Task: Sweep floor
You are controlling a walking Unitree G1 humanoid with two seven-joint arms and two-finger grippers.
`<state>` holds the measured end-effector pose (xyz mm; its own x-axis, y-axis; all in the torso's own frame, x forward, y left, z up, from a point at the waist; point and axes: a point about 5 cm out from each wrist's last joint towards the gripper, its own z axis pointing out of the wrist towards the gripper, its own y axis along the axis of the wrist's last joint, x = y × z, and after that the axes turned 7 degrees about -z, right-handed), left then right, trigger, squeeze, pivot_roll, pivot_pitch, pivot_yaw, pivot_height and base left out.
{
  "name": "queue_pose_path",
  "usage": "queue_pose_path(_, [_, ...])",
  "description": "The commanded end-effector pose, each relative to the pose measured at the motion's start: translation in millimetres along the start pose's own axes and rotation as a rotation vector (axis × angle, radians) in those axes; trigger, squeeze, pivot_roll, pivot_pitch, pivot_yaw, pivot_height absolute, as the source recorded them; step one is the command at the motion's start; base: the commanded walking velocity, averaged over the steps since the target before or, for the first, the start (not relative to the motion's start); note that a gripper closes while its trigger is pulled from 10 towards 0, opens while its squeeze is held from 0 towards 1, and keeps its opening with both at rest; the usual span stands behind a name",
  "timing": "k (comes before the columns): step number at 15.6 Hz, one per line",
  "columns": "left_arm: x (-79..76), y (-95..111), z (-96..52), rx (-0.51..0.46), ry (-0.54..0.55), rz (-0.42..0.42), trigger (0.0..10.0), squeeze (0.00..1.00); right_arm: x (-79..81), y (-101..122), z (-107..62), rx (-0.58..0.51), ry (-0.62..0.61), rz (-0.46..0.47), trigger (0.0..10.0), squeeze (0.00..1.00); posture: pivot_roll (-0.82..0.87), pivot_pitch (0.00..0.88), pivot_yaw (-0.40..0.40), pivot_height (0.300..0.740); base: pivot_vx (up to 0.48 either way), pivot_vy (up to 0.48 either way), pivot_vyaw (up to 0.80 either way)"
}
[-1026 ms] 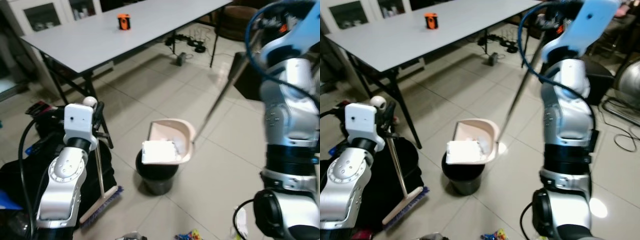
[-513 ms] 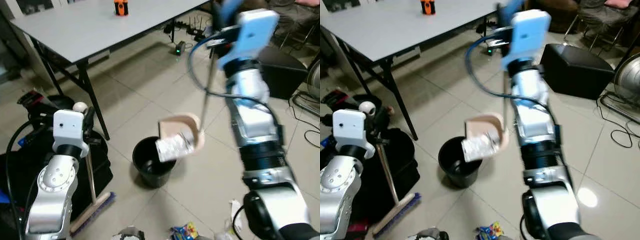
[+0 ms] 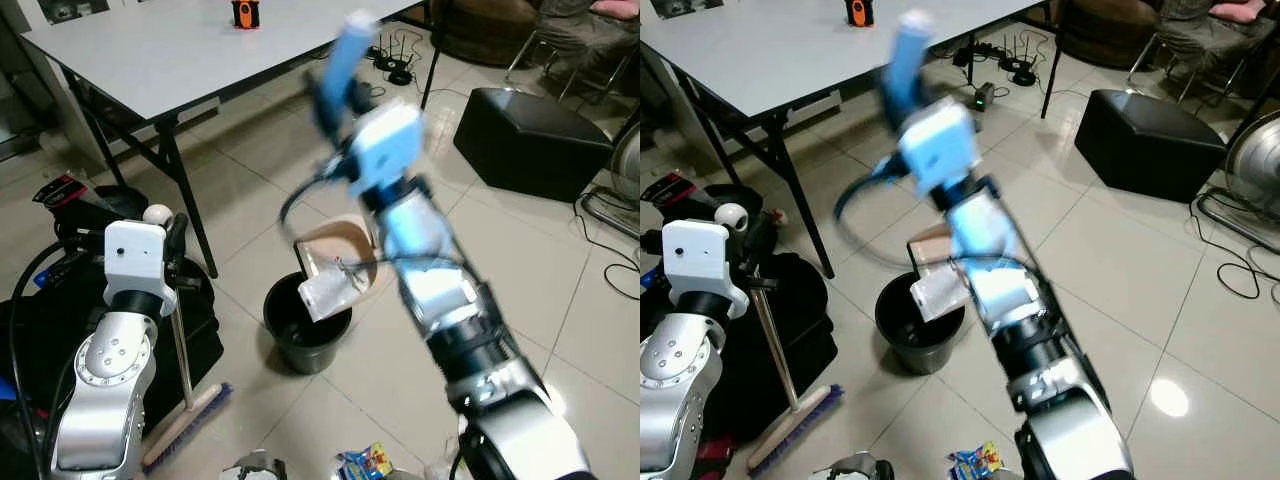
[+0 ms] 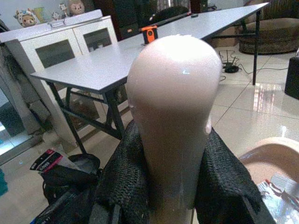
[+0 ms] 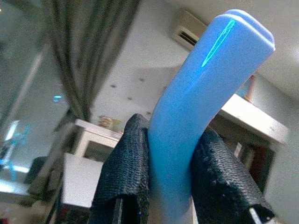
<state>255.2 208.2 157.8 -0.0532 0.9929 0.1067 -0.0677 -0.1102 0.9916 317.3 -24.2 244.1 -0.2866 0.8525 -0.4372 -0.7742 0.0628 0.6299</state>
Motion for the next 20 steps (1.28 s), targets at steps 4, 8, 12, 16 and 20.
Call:
queue_pose_path(4, [0.6, 11.1, 5.0, -0.048, 0.005, 0.026, 10.0, 0.0, 39.0, 15.1, -13.9, -0.14, 0.157, -0.007, 10.0, 0.0, 0.08, 0.074, 0.003, 0.74, 0.0, 0.0, 0.0])
queue_pose_path(8, [0.9, 12.3, 8.1, -0.058, 0.006, 0.029, 10.0, 0.0, 63.9, 18.0, -27.6, -0.226, 0.314, -0.098, 10.0, 0.0, 0.08, 0.059, 0.003, 0.74, 0.0, 0.0, 0.0])
queue_pose_path(12, [0.7, 13.4, 12.2, -0.068, 0.005, 0.03, 10.0, 0.0, 69.8, 15.3, -37.4, -0.273, 0.369, -0.174, 10.0, 0.0, 0.08, 0.046, 0.004, 0.74, 0.0, 0.0, 0.0])
queue_pose_path(16, [-11.8, 7.9, 18.4, -0.037, -0.062, 0.007, 10.0, 0.0, 13.9, 13.1, -18.9, -0.204, 0.126, -0.35, 10.0, 0.0, 0.06, 0.026, 0.011, 0.74, 0.0, 0.0, 0.0])
queue_pose_path(20, [-33.0, 2.1, 25.3, -0.01, -0.151, -0.033, 10.0, 0.0, -87.5, 8.4, -26.9, 0.111, -0.219, -0.395, 10.0, 0.0, -0.01, 0.027, 0.05, 0.74, 0.0, 0.0, 0.0])
